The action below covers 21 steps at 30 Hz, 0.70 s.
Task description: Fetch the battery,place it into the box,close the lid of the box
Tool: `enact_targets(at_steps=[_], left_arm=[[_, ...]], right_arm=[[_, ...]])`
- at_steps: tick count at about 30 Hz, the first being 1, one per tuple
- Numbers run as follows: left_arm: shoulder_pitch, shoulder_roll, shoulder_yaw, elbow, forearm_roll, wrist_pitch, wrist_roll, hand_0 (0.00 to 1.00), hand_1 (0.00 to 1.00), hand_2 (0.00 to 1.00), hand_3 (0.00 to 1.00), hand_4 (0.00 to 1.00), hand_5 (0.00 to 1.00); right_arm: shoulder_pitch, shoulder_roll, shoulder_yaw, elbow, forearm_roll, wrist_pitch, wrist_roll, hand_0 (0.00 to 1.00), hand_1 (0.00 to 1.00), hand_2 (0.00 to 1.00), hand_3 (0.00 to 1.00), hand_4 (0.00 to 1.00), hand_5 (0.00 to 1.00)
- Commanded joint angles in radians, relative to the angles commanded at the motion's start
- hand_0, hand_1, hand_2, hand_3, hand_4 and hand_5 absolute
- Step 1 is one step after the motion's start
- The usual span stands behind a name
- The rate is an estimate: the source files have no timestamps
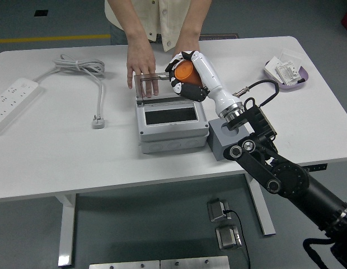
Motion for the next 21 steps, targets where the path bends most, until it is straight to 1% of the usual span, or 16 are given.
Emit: enact_targets(at_steps=[1, 10, 17, 21], left_arm=[[0.0, 0.0, 0.0, 0.0, 0.0, 0.0, 0.0, 0.655, 0.703, 0.648, 0.595, 0.683, 0.177], [-0.002, -0.001, -0.004, 0.0, 0.002, 0.0, 0.004, 0.655, 0.704, 0.651, 0.596, 0.683, 0.176], [-0.005, 0.001, -0.006, 0.0, 0.005, 0.0, 0.004, 0.655, 0.703, 0.649, 0.596, 0.681, 0.175], [-0.008, 0.0, -0.015, 0.0, 0.026, -0.001, 0.003, 0.654, 0.704, 0.649, 0.596, 0.68, 0.175]], right_arm=[[0.005, 0.002, -0.002, -0.007, -0.022, 0.004, -0.002, 0.002, 0.126, 0.283, 0.222, 0.002, 0.002], [0.051, 0.014, 0.004, -0.099, -0.259, 0.046, -0.049, 0.002, 0.124, 0.28, 0.223, 0.002, 0.002], [0.067, 0.06, 0.021, -0.192, -0.408, 0.04, -0.058, 0.002, 0.125, 0.28, 0.222, 0.002, 0.002], [0.069, 0.079, 0.025, -0.229, -0.44, 0.034, -0.061, 0.002, 0.129, 0.281, 0.225, 0.002, 0.002]])
